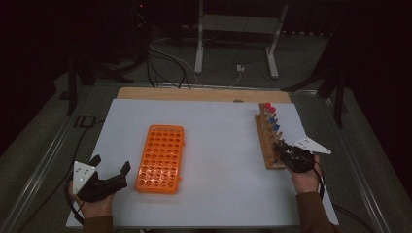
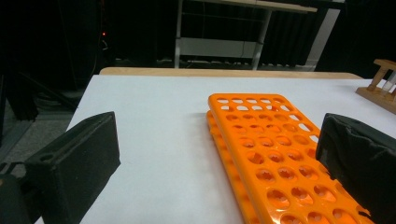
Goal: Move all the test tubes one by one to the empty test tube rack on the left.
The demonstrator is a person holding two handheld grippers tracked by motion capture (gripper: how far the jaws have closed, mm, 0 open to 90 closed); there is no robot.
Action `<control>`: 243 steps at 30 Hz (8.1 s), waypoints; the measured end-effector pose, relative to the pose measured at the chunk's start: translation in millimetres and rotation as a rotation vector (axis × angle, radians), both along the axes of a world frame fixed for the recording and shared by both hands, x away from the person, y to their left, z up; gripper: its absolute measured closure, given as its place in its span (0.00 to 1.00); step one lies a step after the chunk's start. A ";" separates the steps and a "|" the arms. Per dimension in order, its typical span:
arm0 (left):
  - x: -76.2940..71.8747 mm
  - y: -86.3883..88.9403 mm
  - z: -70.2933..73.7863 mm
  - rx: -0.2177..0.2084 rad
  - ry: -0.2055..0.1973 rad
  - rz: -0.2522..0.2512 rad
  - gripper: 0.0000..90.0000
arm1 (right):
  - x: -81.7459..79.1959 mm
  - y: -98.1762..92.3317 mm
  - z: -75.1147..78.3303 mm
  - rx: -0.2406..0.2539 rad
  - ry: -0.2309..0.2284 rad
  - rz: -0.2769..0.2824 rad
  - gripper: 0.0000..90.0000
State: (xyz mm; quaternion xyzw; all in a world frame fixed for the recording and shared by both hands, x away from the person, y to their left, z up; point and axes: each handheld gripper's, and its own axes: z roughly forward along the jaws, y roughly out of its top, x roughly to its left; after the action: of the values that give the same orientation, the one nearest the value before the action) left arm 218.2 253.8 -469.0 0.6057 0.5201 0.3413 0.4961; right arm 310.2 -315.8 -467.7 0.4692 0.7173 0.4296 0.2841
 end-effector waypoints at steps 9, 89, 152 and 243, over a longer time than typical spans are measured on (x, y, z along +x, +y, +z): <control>-0.6 -0.6 -0.2 -0.005 0.000 0.000 0.01 | 4.3 3.5 -0.5 0.003 0.000 -0.013 0.84; 48.2 -167.5 27.4 0.101 0.007 -0.451 0.05 | -22.5 90.7 36.2 0.082 -0.014 0.285 0.85; 84.6 -191.8 19.7 0.143 0.088 -0.524 0.85 | -28.7 55.2 43.4 0.224 -0.081 0.201 0.01; 74.6 -91.4 5.3 -0.003 0.195 -0.359 0.27 | -18.8 32.6 43.7 0.165 -0.070 0.124 0.01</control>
State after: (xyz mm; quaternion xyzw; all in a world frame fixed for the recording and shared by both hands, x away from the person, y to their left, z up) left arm 292.8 162.4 -463.7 0.7182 0.4496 0.1865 0.4973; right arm 291.4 -283.2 -424.0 0.4303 0.6967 0.5203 0.2423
